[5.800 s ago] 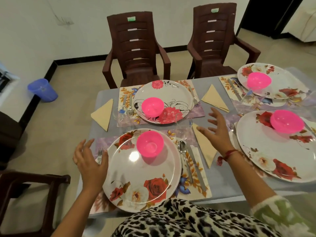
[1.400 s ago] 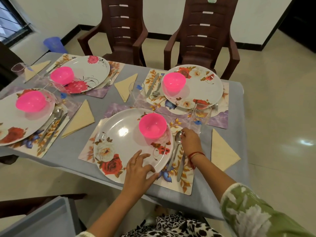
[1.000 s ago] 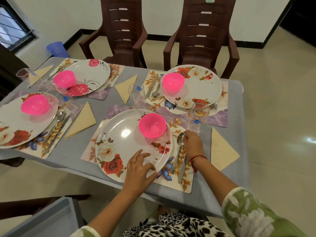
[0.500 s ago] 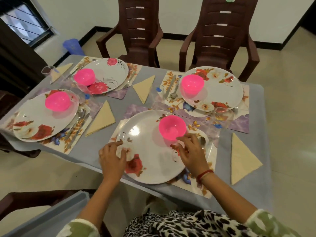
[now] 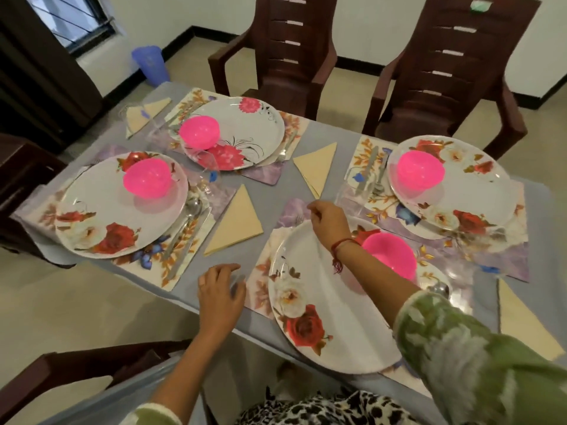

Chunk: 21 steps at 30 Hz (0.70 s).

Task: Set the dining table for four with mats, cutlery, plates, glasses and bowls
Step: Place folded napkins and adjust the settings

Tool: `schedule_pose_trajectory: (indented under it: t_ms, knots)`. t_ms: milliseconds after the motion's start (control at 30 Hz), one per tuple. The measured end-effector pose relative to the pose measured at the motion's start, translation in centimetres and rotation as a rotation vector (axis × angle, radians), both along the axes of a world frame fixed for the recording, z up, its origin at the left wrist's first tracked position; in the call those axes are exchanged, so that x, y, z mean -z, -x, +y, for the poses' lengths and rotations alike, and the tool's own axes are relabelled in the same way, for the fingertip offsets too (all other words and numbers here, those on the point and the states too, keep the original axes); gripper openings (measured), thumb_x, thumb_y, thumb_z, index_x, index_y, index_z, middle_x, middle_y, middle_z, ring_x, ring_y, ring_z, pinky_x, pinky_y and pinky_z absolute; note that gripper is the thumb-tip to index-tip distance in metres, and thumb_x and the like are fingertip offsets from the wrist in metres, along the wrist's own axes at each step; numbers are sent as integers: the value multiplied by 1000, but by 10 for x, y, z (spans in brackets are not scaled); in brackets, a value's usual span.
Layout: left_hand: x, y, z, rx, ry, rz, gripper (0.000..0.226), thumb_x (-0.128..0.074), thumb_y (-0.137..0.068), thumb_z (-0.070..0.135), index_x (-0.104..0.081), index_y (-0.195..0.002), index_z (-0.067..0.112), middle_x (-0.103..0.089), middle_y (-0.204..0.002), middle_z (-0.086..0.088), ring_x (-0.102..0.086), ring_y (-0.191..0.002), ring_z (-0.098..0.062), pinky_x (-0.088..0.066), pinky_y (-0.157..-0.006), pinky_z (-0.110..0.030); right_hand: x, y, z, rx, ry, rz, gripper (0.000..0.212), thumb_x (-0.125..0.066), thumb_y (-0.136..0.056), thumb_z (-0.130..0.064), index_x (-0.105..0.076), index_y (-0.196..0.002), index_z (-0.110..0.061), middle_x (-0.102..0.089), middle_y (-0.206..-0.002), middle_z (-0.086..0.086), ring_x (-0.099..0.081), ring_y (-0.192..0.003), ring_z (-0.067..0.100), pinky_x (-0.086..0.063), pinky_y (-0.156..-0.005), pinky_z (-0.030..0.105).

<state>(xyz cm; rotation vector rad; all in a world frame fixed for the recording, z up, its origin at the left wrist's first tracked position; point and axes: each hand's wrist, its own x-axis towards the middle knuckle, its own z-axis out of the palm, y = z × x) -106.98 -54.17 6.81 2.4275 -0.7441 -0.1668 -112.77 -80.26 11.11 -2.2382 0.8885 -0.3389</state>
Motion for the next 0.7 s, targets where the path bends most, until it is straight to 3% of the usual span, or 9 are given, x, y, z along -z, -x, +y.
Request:
schedule_pose_trajectory:
  t_ms: [100,233,333,467,700]
  knots:
    - [6,-13,18,10,-27,4,30,-55,-85,28,-62,-112,17,-55,-112,-5,-45,-107,-25,-30,-87,-30,11,-16,-14,-1,-2,121,27,-47,-89,-1,-69,-104,-4,-68,-105,17,-62,-99,32,-45,-84,30]
    - [13,-22,32,29,-34,16,23,-65,-86,18,-63,-109,17,-55,-112,-5,-46,-110,-27,-31,-88,-31,15,-41,-17,-147,50,301,25,-49,-92,-9,-66,-110,-9,-66,-108,14,-61,-99,32,-46,-84,31]
    - [12,-24,32,27,-34,33,19,-64,-87,20,-63,-106,18,-55,-111,-2,-44,-109,-24,-31,-86,-30,18,-49,-15,-222,96,400,21,-52,-91,-9,-69,-101,-16,-68,-103,10,-62,-91,27,-51,-84,33]
    - [10,-20,23,67,3,22,36,-46,-87,44,-62,-109,21,-52,-110,5,-38,-107,-12,-32,-83,-27,18,-49,-16,-198,42,368,18,-58,-88,-8,-74,-92,-15,-70,-97,6,-61,-82,19,-50,-79,28]
    - [15,-14,11,146,37,-12,37,-44,-86,48,-68,-100,23,-51,-107,8,-39,-106,-10,-29,-82,-16,16,-56,-13,-182,-58,266,18,-59,-89,-9,-73,-101,-8,-70,-103,8,-63,-96,22,-47,-91,27]
